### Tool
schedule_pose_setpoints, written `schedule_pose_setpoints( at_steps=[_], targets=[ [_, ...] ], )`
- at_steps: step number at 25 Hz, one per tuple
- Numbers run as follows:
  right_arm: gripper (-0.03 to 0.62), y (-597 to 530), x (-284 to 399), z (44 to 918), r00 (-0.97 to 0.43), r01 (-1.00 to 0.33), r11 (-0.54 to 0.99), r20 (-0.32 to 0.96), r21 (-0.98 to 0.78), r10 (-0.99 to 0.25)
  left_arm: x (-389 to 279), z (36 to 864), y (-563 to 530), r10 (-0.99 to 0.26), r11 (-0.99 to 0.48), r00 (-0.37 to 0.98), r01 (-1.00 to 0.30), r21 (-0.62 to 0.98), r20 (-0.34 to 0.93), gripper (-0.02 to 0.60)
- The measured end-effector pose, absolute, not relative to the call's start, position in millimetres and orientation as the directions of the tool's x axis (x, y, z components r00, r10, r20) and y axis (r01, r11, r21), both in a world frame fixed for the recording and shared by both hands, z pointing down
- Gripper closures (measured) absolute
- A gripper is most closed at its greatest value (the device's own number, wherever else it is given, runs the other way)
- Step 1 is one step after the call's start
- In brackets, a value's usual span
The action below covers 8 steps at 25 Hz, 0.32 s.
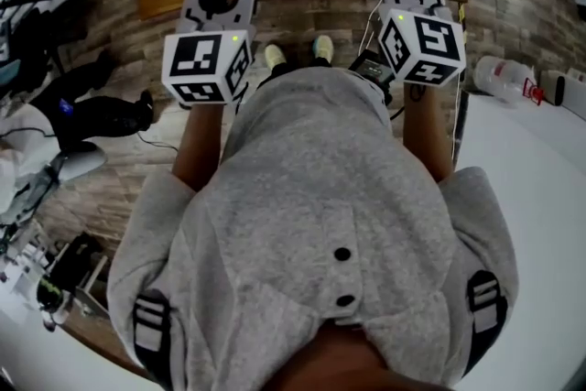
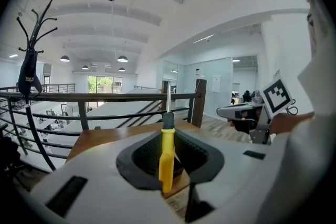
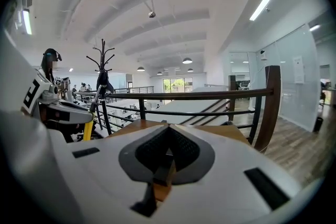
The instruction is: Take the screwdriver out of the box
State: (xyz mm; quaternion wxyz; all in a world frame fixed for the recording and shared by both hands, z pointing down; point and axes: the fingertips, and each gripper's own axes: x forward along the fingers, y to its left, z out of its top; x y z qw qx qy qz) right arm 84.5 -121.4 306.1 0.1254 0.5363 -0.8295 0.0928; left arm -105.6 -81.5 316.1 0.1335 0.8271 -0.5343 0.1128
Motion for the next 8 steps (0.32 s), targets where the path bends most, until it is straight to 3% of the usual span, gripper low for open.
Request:
schedule_pose_setpoints(
  at_steps=[8],
  targets=[
    [0.583, -134.2, 97.1, 314.3, -0.391, -0.915, 0.403, 0.306, -0.025, -0.868, -94.5, 319.6, -93.2, -0.853, -0.395, 0.399, -0.915, 0.085, 0.336, 0.497]
  ],
)
